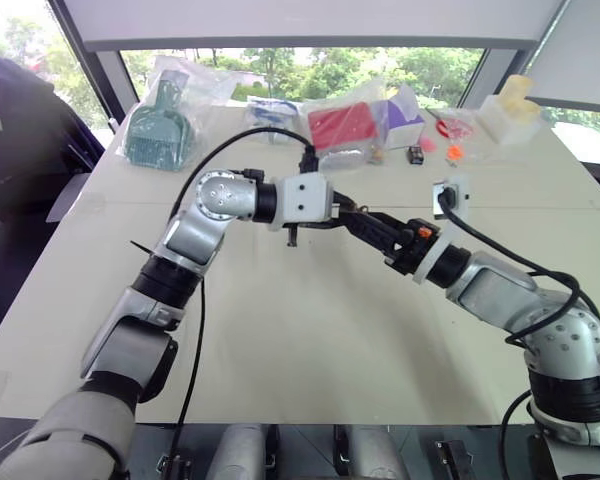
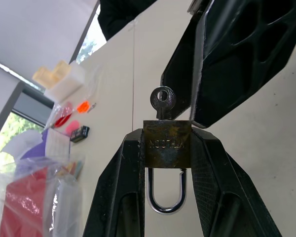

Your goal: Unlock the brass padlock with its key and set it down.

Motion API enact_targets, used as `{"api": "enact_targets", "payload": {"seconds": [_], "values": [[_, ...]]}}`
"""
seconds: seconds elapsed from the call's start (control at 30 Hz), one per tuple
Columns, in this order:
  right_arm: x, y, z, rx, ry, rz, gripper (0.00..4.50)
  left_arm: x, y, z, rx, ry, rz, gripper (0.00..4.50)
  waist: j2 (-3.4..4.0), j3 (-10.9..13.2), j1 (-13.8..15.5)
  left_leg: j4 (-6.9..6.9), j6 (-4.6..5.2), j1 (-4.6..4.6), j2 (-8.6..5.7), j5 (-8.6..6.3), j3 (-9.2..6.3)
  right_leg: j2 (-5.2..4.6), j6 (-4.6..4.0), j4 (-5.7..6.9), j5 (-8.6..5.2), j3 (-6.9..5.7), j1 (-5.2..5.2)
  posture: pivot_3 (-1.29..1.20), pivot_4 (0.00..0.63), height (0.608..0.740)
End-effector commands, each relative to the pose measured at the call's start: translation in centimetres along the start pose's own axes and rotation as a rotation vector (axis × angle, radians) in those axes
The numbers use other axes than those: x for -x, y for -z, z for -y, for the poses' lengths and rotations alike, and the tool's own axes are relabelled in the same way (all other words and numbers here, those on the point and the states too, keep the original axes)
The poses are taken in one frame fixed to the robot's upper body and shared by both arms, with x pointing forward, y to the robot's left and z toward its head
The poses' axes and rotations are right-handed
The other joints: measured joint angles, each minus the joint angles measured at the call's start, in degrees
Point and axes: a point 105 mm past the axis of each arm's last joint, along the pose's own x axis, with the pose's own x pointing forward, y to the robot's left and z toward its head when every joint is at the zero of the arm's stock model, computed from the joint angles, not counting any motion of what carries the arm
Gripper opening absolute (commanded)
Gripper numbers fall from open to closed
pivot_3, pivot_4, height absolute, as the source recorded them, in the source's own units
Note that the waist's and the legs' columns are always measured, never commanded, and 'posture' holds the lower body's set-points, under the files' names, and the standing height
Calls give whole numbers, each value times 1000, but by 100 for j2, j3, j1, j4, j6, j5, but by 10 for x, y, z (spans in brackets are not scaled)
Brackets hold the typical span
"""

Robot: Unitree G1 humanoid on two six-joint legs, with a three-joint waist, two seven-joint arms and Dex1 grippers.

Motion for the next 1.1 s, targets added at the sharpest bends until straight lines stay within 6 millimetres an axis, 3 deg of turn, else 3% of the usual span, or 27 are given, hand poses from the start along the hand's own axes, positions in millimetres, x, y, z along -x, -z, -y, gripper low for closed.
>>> {"api": "enact_targets", "payload": {"seconds": [0.03, 0.13, 0.3, 0.33, 0.47, 0.6, 0.73, 0.97, 1.1], "values": [[-3, -5, -1, -22, -3, 20, 3484, -3, -19, 6, -67, 8, 59, 695, 0, 0, 1, 0, 0, 0, 0, 0, 0, 0, 0, 0, 0, 0, 0, 0, 150, 740], [-5, -2, 3, -31, 13, 10, 2658, -4, -24, 9, -72, 10, 74, 695, 0, 0, 2, 0, 0, 0, 0, 0, 0, -2, 0, 1, 0, 0, 0, 0, 150, 740], [-6, 0, 2, -39, 14, 0, 269, -3, -26, 7, -77, -3, 74, 695, 1, -1, 0, 0, 0, 0, 0, 0, 0, 0, 0, 2, 0, 0, 0, 0, 150, 740], [-6, 2, 2, -40, 10, -8, 28, -3, -26, 5, -83, -9, 73, 695, 1, -1, 4, 0, 0, 0, 0, 0, 0, 0, 0, 2, 0, 0, 0, 0, 150, 740], [-5, 5, 2, -51, 13, -23, 28, -2, -26, 4, -96, -20, 63, 695, 1, -1, 1, 0, 0, 0, -1, 0, 1, 0, 0, 1, 0, 0, 0, 0, 150, 740], [-5, 5, 0, -58, 6, -25, 0, 0, -22, 8, -55, 19, 51, 2540, 1, -1, -6, 0, 0, 0, 0, 0, 0, 0, 0, 2, 0, 0, -1, 0, 150, 740], [-5, 3, 0, -65, 5, -20, 0, 4, -19, -1, 39, -38, 52, 4476, 1, -1, 0, 0, 0, 1, 0, 0, 1, -1, 0, 1, 0, 0, 0, 0, 150, 740], [4, -5, 12, -64, 30, 5, 0, 53, 11, -26, 715, -131, 85, 4476, 1, 0, -56, 0, 0, 1, 5, 0, -2, 9, 2, 4, 0, -1, -2, 0, 150, 740], [3, -14, 8, -87, -11, 38, 0, 51, 10, -28, 854, -139, 144, 4476, 1, 0, -28, 0, 0, 1, 4, 0, -3, 10, 18, 1, 8, -1, 1, 0, 150, 740]]}}
